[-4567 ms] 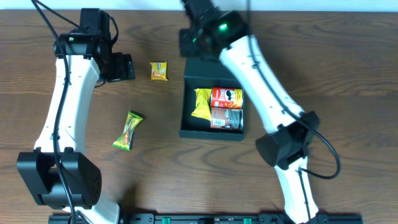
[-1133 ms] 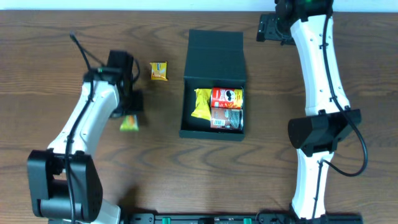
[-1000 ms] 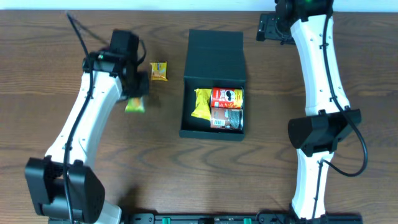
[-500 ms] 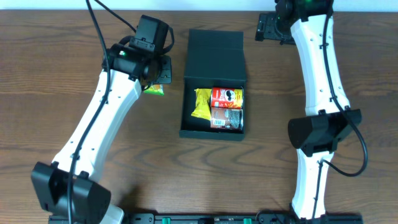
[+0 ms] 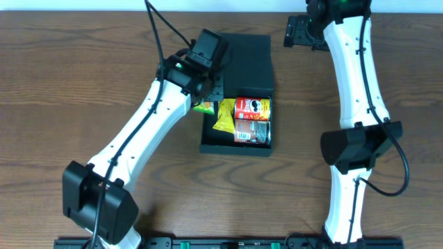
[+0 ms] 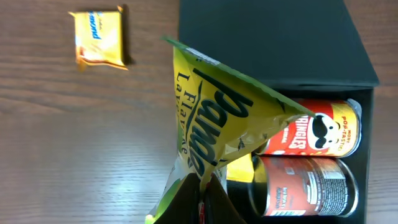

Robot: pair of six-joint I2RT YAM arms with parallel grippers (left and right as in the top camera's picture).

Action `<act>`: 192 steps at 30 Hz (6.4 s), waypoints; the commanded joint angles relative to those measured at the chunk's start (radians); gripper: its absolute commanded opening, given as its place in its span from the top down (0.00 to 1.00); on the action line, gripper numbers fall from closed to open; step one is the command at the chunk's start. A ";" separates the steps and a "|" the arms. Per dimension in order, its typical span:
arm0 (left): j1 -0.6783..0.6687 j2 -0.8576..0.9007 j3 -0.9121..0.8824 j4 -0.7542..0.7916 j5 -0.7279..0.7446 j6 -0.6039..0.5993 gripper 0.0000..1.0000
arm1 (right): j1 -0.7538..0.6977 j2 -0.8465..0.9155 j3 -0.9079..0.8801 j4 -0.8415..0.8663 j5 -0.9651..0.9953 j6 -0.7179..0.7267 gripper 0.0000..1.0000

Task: Pack container
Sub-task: 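Lift the Pandan packet and carry it over the box with the left gripper, then release the Pandan packet into the box and withdraw the left gripper, then lower the left gripper onto the orange Le-mond packet and grasp it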

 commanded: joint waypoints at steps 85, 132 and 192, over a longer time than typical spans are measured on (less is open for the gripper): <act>0.323 0.330 0.334 0.062 0.111 0.217 0.05 | 0.000 -0.005 0.013 -0.021 -0.050 -0.027 0.01; 0.307 0.576 0.334 0.032 0.010 0.111 0.04 | 0.000 -0.005 0.012 -0.076 -0.050 -0.027 0.01; 0.307 0.578 0.336 -0.080 0.044 0.114 0.49 | 0.000 -0.005 0.012 -0.074 -0.049 -0.027 0.01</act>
